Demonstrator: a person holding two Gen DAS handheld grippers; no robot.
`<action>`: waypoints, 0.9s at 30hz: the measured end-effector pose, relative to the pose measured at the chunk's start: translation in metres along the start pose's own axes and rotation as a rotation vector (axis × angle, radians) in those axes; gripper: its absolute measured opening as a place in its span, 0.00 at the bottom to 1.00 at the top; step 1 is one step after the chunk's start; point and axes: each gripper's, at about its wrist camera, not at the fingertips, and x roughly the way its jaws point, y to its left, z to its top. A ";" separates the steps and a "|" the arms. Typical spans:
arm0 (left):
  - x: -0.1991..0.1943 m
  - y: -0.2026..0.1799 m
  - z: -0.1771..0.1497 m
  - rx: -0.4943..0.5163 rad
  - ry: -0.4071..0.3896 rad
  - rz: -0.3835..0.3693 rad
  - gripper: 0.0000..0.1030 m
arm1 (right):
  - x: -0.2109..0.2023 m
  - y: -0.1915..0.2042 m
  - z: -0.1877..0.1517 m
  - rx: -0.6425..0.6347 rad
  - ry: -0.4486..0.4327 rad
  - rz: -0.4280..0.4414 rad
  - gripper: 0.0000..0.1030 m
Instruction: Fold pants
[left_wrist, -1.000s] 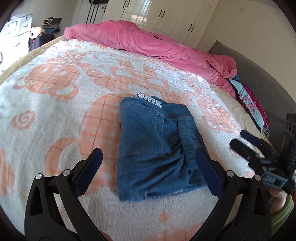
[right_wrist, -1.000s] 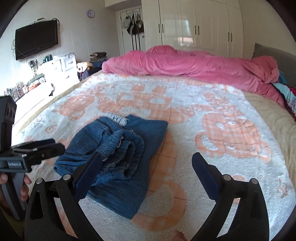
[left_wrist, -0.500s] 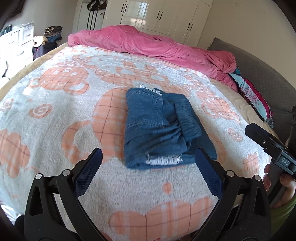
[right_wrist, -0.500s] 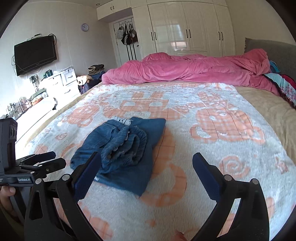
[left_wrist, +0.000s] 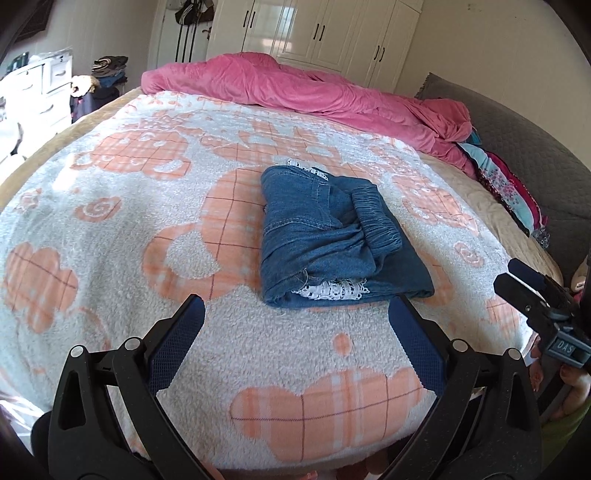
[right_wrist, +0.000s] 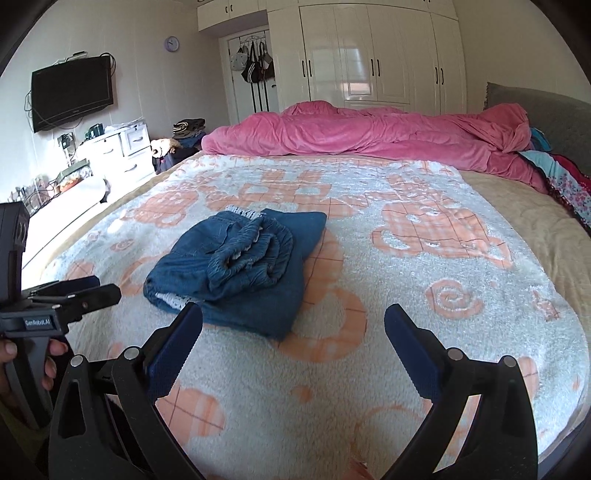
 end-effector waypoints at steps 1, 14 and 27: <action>-0.001 0.000 0.000 0.001 -0.001 0.000 0.91 | -0.001 0.000 -0.002 -0.002 0.003 0.001 0.96; 0.009 -0.002 -0.022 0.004 0.056 -0.004 0.91 | 0.012 0.000 -0.021 0.012 0.092 -0.007 0.96; 0.013 -0.001 -0.023 -0.002 0.071 0.016 0.91 | 0.018 0.001 -0.023 0.007 0.115 0.009 0.96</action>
